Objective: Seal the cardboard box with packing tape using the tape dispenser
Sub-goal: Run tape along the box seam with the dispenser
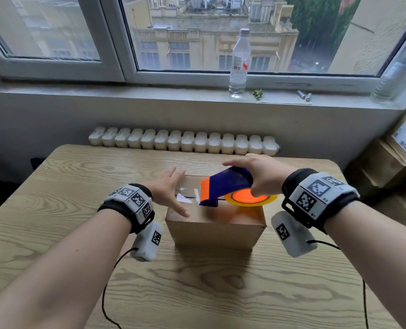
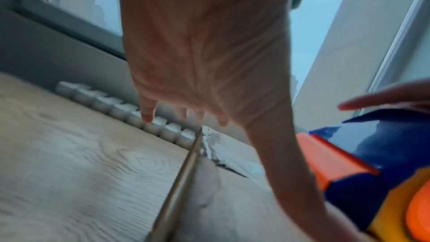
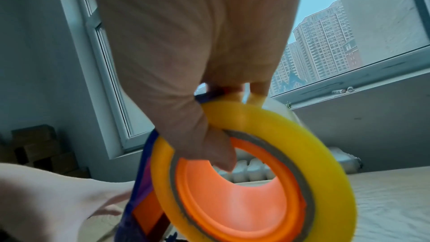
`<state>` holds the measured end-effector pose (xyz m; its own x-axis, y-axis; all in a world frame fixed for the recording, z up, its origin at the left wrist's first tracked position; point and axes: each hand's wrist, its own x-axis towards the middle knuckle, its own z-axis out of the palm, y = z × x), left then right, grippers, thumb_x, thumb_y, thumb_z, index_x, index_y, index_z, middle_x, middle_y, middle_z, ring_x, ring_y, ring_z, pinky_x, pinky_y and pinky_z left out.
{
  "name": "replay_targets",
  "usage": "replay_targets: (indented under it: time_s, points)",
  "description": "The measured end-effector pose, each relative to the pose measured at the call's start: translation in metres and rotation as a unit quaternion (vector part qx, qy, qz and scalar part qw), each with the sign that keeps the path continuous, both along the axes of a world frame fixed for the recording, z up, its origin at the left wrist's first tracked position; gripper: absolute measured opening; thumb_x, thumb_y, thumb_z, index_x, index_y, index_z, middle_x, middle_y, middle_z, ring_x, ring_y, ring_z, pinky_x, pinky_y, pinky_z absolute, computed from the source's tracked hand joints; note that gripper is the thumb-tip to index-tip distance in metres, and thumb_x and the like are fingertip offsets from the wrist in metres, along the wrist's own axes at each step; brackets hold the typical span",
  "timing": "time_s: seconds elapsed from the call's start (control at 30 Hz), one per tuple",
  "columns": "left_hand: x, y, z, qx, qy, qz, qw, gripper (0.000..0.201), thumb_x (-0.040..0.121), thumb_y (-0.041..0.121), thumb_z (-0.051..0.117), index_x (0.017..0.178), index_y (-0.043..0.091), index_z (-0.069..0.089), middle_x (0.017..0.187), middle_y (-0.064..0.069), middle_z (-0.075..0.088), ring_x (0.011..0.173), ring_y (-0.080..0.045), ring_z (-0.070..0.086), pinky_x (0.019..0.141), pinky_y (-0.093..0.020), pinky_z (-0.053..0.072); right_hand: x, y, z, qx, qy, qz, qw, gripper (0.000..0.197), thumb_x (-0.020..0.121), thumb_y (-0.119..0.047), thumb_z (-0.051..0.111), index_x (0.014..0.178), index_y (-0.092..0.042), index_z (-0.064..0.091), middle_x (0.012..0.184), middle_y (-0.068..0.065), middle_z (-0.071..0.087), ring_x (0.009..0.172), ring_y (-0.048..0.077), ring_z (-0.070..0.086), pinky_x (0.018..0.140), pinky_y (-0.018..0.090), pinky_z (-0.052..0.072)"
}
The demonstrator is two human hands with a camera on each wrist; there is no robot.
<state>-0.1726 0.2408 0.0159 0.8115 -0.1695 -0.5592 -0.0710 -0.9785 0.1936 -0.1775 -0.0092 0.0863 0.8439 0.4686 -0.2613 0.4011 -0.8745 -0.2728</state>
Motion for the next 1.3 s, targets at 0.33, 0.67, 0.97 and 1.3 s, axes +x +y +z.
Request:
replay_targets:
  time_s: [0.33, 0.67, 0.97, 1.3]
  points:
    - [-0.007, -0.036, -0.012, 0.013, -0.053, -0.084, 0.995, 0.142, 0.055, 0.066, 0.077, 0.152, 0.017, -0.014, 0.161, 0.0, -0.016, 0.148, -0.018, -0.017, 0.118, -0.05, -0.007, 0.004, -0.008, 0.003, 0.017, 0.003, -0.019, 1.0, 0.08, 0.066, 0.004, 0.063, 0.135, -0.033, 0.046, 0.12, 0.0, 0.054, 0.103, 0.019, 0.05, 0.081, 0.033, 0.05]
    - [0.006, -0.053, -0.03, -0.037, -0.075, -0.072, 0.994, 0.14, 0.046, 0.07, 0.079, 0.153, 0.024, 0.0, 0.159, 0.007, 0.005, 0.148, -0.018, 0.004, 0.119, -0.047, 0.001, 0.003, -0.025, 0.007, 0.019, 0.009, -0.012, 1.0, 0.082, 0.066, 0.005, 0.063, 0.136, -0.033, 0.046, 0.111, -0.003, 0.054, 0.094, 0.018, 0.051, 0.073, 0.03, 0.047]
    - [0.007, -0.051, -0.032, -0.027, -0.063, -0.056, 0.996, 0.143, 0.046, 0.069, 0.079, 0.153, 0.02, -0.003, 0.158, 0.004, 0.004, 0.148, -0.02, 0.002, 0.122, -0.047, 0.007, 0.002, -0.051, 0.006, 0.013, -0.003, 0.007, 1.0, 0.085, 0.064, 0.001, 0.064, 0.136, -0.039, 0.043, 0.116, -0.005, 0.054, 0.095, 0.018, 0.049, 0.078, 0.031, 0.046]
    - [0.005, -0.056, -0.028, -0.001, -0.05, -0.047, 0.998, 0.141, 0.054, 0.062, 0.08, 0.153, 0.017, -0.01, 0.161, 0.0, -0.01, 0.149, -0.021, -0.013, 0.122, -0.046, -0.003, -0.003, -0.105, 0.003, -0.012, 0.003, -0.048, 0.999, 0.084, 0.064, 0.004, 0.063, 0.135, -0.037, 0.042, 0.116, -0.005, 0.051, 0.1, 0.019, 0.05, 0.082, 0.032, 0.047]
